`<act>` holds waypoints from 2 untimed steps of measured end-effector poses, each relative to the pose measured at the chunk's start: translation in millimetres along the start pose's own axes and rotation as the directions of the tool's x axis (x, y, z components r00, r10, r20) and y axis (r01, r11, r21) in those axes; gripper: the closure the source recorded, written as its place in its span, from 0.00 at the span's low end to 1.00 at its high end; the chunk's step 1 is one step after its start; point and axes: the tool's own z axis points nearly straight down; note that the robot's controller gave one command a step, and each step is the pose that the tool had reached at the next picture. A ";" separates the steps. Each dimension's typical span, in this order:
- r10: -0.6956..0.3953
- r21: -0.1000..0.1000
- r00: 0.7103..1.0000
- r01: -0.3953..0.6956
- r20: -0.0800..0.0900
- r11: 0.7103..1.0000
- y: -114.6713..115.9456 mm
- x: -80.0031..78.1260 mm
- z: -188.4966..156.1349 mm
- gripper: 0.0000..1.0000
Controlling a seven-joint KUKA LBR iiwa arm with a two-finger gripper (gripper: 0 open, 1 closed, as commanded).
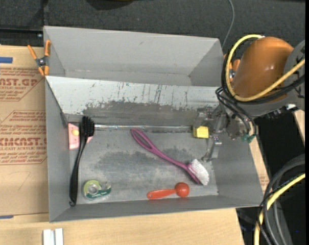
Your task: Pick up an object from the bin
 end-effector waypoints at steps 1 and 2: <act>0.000 -0.001 1.000 0.000 -0.009 1.000 -21.4 38.8 140.1 0.00; 0.270 -0.003 0.963 -0.270 0.015 0.963 -24.1 56.0 61.5 0.00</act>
Offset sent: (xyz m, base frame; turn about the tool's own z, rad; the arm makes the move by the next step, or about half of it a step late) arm -0.0567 -0.0246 -0.0622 0.2737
